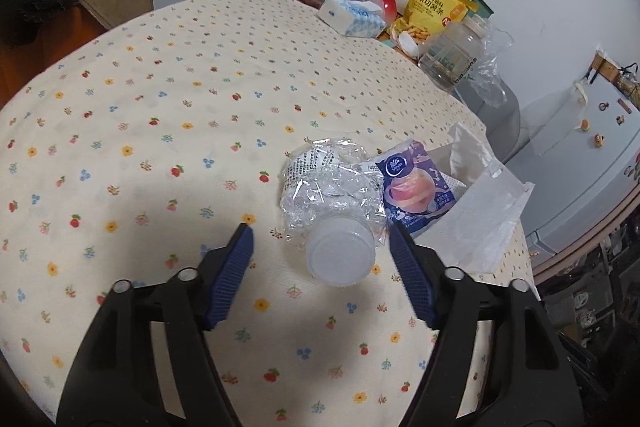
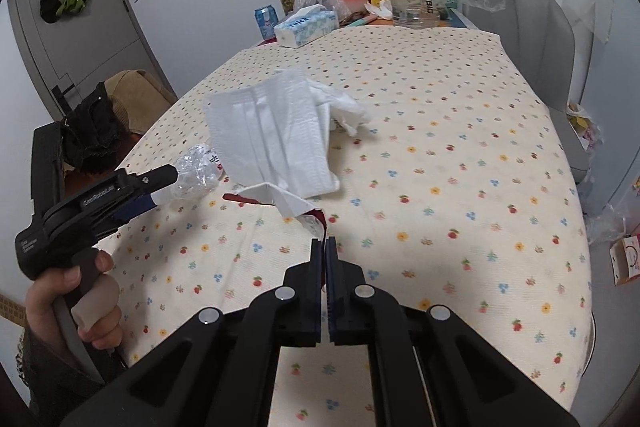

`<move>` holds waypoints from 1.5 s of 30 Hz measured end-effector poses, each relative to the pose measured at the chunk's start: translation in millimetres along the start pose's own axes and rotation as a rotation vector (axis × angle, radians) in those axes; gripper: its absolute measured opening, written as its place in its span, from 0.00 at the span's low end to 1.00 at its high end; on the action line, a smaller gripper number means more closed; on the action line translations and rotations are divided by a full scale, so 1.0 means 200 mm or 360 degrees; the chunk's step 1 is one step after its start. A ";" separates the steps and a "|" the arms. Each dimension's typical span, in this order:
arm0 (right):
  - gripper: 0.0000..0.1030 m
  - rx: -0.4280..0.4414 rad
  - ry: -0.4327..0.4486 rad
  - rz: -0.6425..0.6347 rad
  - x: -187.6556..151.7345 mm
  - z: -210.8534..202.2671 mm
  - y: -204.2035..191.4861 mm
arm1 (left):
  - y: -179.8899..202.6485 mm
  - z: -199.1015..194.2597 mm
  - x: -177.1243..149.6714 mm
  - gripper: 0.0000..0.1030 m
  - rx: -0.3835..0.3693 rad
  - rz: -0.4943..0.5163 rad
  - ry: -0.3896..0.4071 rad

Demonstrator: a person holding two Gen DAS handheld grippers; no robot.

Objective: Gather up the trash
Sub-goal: 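Grasp the plastic bottle with the left gripper while the right grasps a paper scrap, then carry the bottle and paper scrap in both grippers over the trash bin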

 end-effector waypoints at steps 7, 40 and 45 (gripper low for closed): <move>0.03 0.0005 0.0022 0.0043 -0.02 -0.05 0.09 | 0.06 -0.02 -0.01 0.31 0.0059 0.0015 0.0057; 0.03 -0.0054 0.0256 0.0313 -0.17 -0.46 0.53 | 0.87 -0.31 -0.20 0.31 -0.0240 0.0434 0.0220; 0.03 -0.0089 0.0287 0.0409 -0.23 -0.52 0.70 | 1.08 -0.25 -0.28 0.31 -0.0277 0.0539 0.0178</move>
Point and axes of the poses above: each gripper's, at about its wrist camera, not at the fingertips, and z roughly the way its jaws point, y to its right, x to its top, the point moved 3 cm from there along z, roughly the way its jaws point, and after that the axes turned 8 degrees about -y, right-handed, at the moved point
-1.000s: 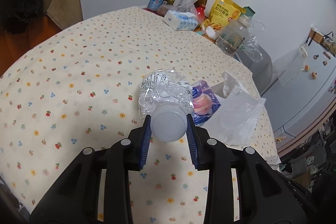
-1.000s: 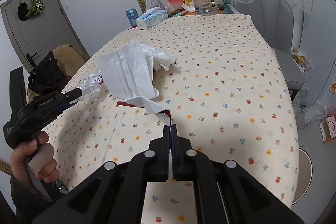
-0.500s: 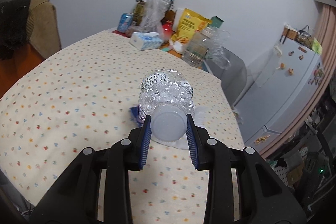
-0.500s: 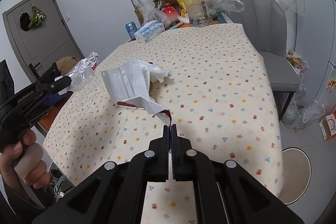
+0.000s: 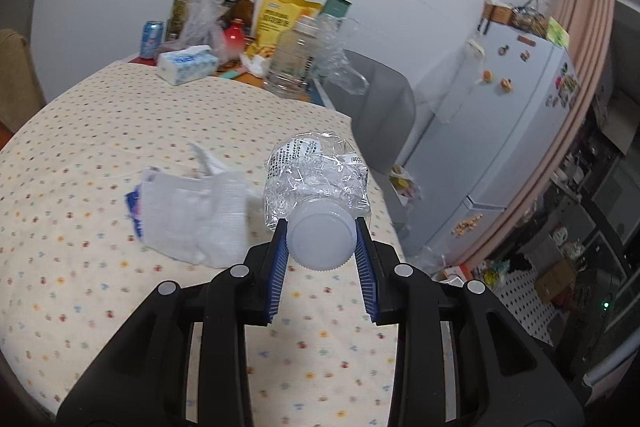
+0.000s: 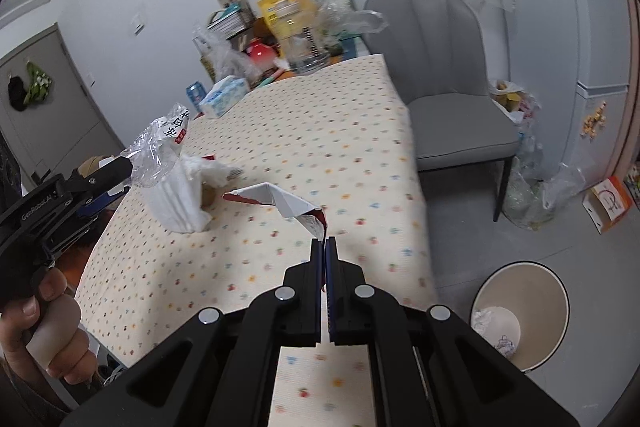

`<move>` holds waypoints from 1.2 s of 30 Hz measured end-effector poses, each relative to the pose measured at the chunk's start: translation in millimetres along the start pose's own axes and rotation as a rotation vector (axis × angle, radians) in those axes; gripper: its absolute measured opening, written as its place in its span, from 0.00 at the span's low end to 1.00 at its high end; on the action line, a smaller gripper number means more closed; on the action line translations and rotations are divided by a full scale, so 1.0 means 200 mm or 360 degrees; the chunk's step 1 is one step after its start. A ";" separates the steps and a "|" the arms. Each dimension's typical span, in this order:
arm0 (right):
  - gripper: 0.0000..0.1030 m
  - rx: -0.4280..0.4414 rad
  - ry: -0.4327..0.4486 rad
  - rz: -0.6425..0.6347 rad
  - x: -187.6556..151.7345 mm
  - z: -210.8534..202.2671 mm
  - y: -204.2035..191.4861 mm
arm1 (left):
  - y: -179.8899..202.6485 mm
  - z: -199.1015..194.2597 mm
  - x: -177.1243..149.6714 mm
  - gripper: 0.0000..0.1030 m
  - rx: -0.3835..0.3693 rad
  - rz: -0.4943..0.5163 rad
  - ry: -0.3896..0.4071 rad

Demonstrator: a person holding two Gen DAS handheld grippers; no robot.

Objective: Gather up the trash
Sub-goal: 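Carry the bottle and paper scrap in both grippers over the trash bin, then open the left gripper to drop the bottle while the right releases the scrap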

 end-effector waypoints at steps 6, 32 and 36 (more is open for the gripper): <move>0.03 -0.0042 0.0046 0.0142 -0.01 -0.07 0.26 | 0.23 0.11 -0.02 0.31 -0.0050 0.0110 -0.0055; 0.03 -0.0205 0.0021 0.0641 -0.22 -0.04 1.19 | 0.96 0.78 -0.27 0.31 -0.0151 0.0386 -0.0424; 0.03 -0.0211 -0.0002 0.0678 -0.24 0.01 1.26 | 1.00 0.86 -0.30 0.31 -0.0147 0.0410 -0.0469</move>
Point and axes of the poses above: each gripper's, at about its wrist camera, not at the fingertips, and z roughly the way its jaws point, y to its right, x to its top, the point moved 3 cm from there along z, roughly the way its jaws point, and after that the axes turned 8 degrees about -y, right-handed, at the moved point
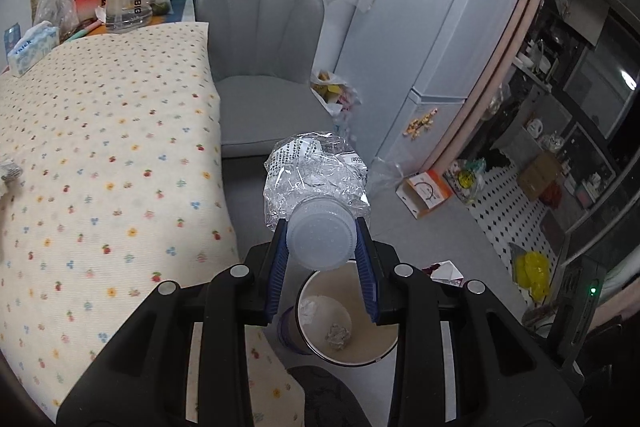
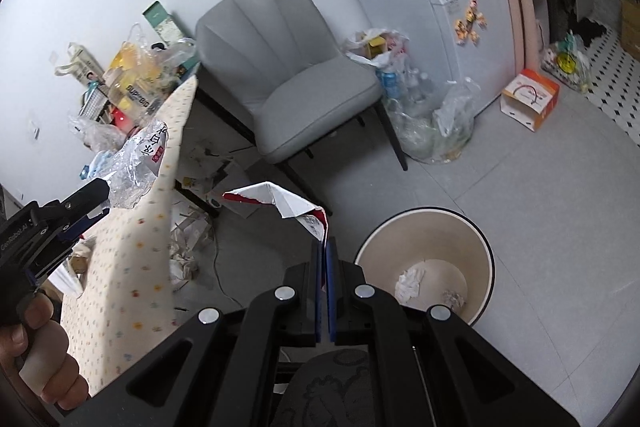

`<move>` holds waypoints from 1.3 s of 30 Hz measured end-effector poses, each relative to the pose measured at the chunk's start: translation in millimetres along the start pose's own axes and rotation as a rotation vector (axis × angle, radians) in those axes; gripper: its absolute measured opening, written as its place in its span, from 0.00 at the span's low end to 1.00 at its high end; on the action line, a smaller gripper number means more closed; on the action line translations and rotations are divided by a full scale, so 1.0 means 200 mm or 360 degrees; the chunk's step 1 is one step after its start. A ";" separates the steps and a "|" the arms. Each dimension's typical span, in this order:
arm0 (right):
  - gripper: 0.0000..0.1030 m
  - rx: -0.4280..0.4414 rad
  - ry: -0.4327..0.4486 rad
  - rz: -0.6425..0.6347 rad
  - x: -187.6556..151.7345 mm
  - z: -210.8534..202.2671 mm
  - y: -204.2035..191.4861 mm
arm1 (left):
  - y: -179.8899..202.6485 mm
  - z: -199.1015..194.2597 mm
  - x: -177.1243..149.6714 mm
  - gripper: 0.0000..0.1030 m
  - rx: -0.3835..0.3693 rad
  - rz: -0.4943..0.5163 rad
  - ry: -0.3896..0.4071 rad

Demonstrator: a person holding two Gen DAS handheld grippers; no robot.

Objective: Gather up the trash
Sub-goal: 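Open the left gripper to drop the bottle while the right releases the scrap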

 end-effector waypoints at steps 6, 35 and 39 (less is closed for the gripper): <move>0.06 -0.0033 0.0006 0.0027 0.06 0.09 0.06 | -0.01 0.08 0.00 0.31 0.0010 -0.0014 -0.0054; 0.73 -0.0282 0.0182 0.0308 -0.04 -0.29 0.56 | 0.42 0.37 -0.09 0.88 -0.0167 0.0150 -0.0227; 0.73 -0.0245 0.0157 0.0273 -0.04 -0.25 0.49 | 0.33 0.25 -0.05 0.91 -0.0115 0.0114 -0.0143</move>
Point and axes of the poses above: each gripper's, at about its wrist camera, not at the fingertips, and z roughly the way its jaws point, y to its right, x to its top, the point moved 3 cm from there along z, roughly the way its jaws point, and after that the axes turned 8 degrees about -y, right-handed, at the moved point
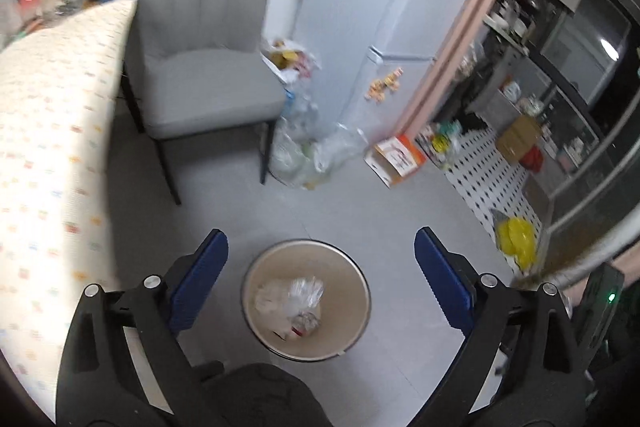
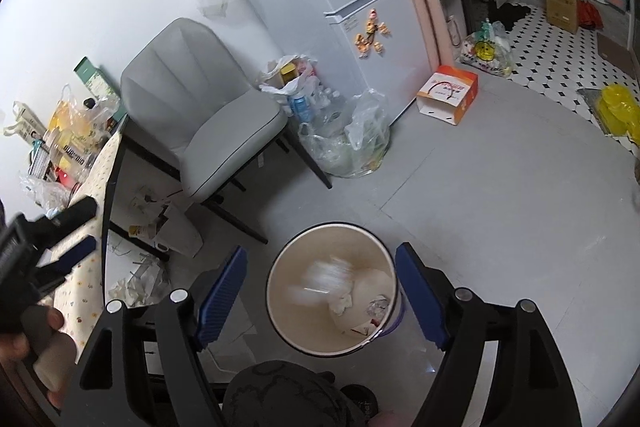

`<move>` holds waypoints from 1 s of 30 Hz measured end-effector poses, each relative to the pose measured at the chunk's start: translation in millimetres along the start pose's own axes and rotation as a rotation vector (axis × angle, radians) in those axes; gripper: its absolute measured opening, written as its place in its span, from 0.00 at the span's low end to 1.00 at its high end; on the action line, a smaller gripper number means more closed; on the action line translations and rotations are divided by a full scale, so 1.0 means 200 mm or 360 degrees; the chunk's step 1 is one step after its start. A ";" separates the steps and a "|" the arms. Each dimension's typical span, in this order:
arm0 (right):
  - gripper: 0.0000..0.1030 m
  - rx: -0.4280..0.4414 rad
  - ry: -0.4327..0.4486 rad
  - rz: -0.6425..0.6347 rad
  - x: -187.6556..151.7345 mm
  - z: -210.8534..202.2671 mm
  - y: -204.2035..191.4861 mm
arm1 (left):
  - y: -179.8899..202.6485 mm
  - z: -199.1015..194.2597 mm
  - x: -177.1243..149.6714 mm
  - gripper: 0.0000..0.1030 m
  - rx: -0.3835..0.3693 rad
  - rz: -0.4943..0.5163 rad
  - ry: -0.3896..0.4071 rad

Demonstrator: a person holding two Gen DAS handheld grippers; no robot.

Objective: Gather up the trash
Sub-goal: 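Open the left gripper to drop the bottle while the right releases the scrap, then move both tools back toward the white paper bag and pink wrapper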

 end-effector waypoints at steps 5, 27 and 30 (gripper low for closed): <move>0.76 0.0054 -0.0044 -0.0087 -0.03 0.05 -0.17 | -0.19 -0.18 0.01 0.93 0.0044 -0.0123 0.0084; 0.93 0.0101 0.0069 -0.0512 -0.22 -0.11 -0.99 | -0.82 -0.85 -0.19 0.94 0.0085 -0.0458 0.0505; 0.93 0.0123 0.0085 -0.0563 -0.27 -0.15 -1.09 | -0.91 -0.92 -0.22 0.94 0.0104 -0.0499 0.0544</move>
Point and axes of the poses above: each gripper's, at about its wrist camera, not at the fingertips, and z roughly the way its jaws point, y to its right, x to its top, the point moved 3 cm from there along z, roughly the way its jaws point, and after that the axes turned 8 degrees about -y, right-handed, at the moved point
